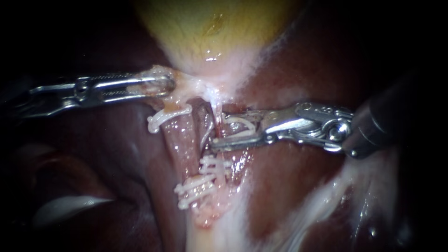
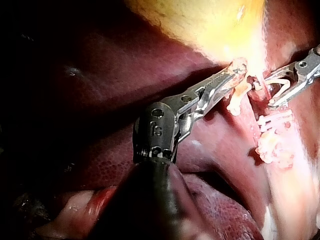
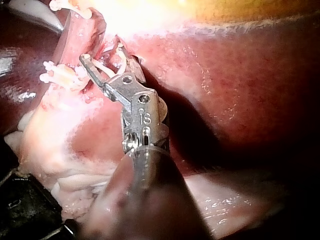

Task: Clipping third clip right tube

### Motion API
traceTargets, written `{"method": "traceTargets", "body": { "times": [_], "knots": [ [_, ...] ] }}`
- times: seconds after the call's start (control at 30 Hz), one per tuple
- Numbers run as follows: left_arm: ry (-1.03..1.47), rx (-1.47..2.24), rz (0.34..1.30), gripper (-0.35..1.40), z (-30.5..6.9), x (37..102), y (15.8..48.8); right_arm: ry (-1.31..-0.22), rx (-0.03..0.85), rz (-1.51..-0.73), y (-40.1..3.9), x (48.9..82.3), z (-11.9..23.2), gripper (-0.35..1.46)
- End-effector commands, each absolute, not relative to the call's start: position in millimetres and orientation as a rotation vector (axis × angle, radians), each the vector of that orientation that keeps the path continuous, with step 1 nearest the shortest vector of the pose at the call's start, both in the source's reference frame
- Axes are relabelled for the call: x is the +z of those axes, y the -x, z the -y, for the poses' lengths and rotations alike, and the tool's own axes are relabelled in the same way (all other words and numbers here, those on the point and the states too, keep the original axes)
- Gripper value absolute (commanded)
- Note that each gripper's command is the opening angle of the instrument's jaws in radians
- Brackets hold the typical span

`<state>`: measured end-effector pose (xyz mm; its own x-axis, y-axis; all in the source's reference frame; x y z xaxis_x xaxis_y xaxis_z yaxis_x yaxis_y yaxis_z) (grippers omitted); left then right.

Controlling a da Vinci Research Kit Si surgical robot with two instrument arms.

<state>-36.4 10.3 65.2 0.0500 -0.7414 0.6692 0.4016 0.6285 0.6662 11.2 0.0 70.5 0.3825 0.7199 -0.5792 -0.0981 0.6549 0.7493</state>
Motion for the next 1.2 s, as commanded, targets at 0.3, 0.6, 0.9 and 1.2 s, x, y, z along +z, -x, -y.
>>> {"method": "traceTargets", "body": {
  "times": [0.3,0.6,0.9,1.2],
  "knots": [
    [-0.338,-0.896,1.241,-0.35,-10.3,65.2,36.5,-0.757,0.606,-1.116,-12.4,70.7,0.2,0.5],
    [-0.338,-0.896,1.241,-0.35,-10.3,65.2,36.4,-0.829,0.646,-1.19,-12.7,70.7,0.0,0.5],
    [-0.338,-0.896,1.241,-0.35,-10.3,65.2,36.4,-0.888,0.657,-1.234,-12.9,70.7,-0.1,0.49],
    [-0.338,-0.895,1.241,-0.35,-10.3,65.2,36.4,-0.899,0.664,-1.257,-12.9,70.5,-0.2,0.49]
  ]
}}
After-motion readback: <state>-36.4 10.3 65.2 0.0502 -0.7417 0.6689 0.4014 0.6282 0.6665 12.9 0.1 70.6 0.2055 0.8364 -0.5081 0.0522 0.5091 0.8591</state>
